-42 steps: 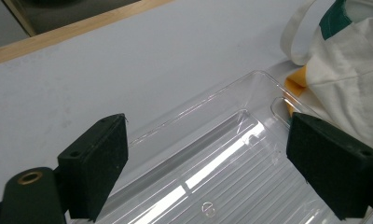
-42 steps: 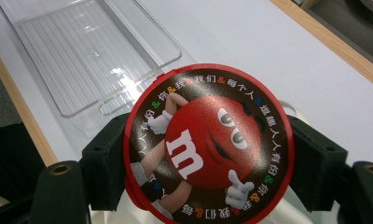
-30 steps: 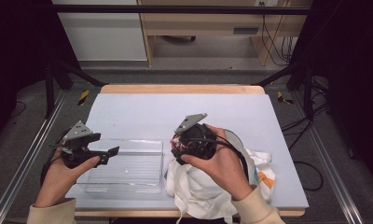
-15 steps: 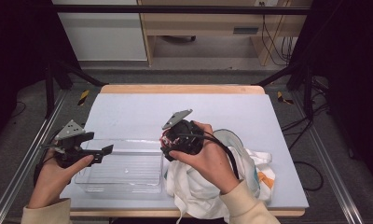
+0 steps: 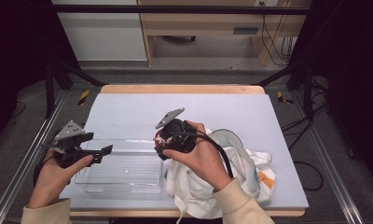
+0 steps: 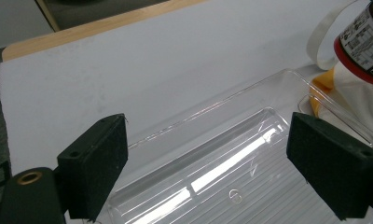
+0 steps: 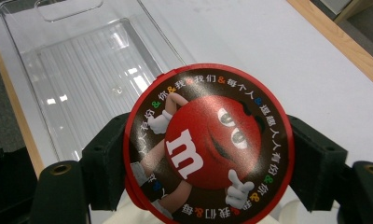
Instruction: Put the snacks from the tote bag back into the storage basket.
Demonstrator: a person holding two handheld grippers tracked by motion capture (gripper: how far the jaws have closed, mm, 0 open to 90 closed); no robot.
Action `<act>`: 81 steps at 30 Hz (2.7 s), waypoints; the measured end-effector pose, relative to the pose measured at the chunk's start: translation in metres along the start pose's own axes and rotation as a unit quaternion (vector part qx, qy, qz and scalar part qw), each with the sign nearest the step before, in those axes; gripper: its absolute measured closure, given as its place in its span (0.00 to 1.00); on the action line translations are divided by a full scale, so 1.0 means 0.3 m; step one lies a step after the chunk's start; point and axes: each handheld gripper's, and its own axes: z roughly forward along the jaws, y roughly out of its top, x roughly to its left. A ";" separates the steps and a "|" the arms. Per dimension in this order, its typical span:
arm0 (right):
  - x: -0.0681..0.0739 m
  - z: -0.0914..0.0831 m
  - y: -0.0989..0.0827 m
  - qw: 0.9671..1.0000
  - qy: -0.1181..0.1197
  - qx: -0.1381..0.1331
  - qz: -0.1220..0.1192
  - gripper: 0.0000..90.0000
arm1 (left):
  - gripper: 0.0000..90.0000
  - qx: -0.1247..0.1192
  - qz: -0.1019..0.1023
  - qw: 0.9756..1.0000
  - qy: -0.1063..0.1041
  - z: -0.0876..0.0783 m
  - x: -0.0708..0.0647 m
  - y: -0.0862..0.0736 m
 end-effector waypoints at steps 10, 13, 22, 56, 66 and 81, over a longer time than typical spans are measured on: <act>0.012 0.032 0.020 1.000 0.008 0.001 -0.005 0.28 | 0.14 0.000 -0.004 1.000 0.004 -0.010 0.017 -0.006; 0.020 0.044 0.027 1.000 0.008 0.003 -0.007 0.28 | 0.14 -0.001 -0.007 1.000 0.004 -0.012 0.018 -0.007; 0.036 0.074 0.044 1.000 0.016 0.002 -0.013 0.28 | 0.14 0.003 -0.003 1.000 0.004 -0.009 0.016 -0.007; 0.085 0.156 0.052 0.999 0.033 0.019 -0.032 0.28 | 0.11 0.010 -0.002 1.000 0.006 -0.003 0.017 -0.010; 0.096 0.184 0.041 0.998 0.041 0.031 -0.039 0.28 | 0.11 0.007 -0.003 1.000 0.006 -0.007 0.020 -0.011; 0.093 0.209 0.022 0.998 0.047 0.037 -0.037 0.28 | 0.11 0.009 -0.002 1.000 0.006 -0.006 0.019 -0.010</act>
